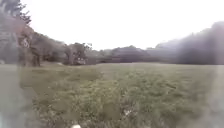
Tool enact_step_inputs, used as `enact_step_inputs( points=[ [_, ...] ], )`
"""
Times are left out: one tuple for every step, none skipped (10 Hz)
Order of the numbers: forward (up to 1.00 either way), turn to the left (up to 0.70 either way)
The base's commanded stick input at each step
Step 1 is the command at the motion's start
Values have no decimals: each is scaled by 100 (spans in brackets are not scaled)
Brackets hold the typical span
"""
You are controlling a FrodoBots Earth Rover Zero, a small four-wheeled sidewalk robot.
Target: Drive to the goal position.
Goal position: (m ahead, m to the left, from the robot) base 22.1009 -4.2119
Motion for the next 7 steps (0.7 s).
enact_step_inputs(
  points=[
    [70,0],
    [70,-1],
    [70,-4],
    [70,-7],
    [70,-8],
    [70,-8],
    [70,-8]
  ],
)
